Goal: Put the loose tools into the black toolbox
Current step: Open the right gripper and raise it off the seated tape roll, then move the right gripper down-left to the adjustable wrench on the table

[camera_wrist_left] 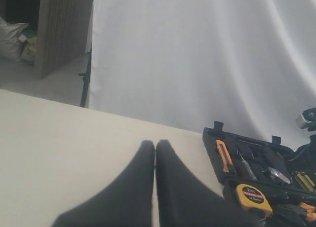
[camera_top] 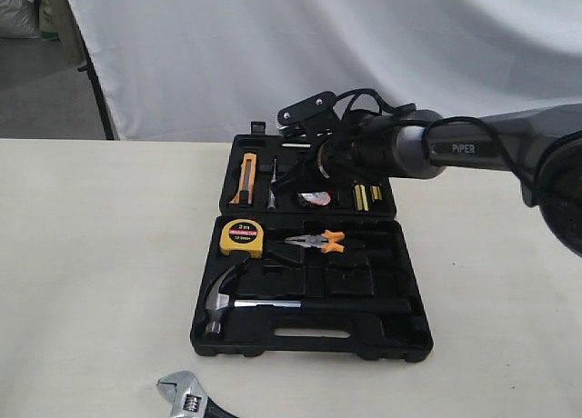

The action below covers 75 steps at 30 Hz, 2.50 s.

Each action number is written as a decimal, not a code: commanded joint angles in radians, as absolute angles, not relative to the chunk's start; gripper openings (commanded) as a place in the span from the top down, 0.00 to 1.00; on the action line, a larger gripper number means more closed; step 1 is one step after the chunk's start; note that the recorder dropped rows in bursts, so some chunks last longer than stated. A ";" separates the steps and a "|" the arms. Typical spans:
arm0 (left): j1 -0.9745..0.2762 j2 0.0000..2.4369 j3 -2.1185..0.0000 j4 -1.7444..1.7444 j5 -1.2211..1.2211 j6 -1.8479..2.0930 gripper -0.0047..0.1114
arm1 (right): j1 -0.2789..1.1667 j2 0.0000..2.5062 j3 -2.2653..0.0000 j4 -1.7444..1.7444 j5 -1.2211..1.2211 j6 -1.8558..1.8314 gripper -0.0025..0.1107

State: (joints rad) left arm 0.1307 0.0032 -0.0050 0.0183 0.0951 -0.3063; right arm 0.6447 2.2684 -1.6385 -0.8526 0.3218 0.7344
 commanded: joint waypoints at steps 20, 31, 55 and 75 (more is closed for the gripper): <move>0.156 0.000 -0.008 0.023 0.088 -0.311 0.95 | 0.643 2.345 -1.638 -0.839 0.219 0.699 0.97; 0.156 0.000 -0.008 0.023 0.088 -0.311 0.95 | 0.643 2.211 -1.638 -0.887 0.452 0.684 0.97; 0.156 0.000 -0.008 0.023 0.088 -0.311 0.95 | 0.818 2.096 -1.638 -0.405 0.785 0.009 0.97; 0.156 0.000 -0.008 0.023 0.088 -0.311 0.95 | 1.052 2.013 -1.636 -0.030 1.066 -0.228 0.97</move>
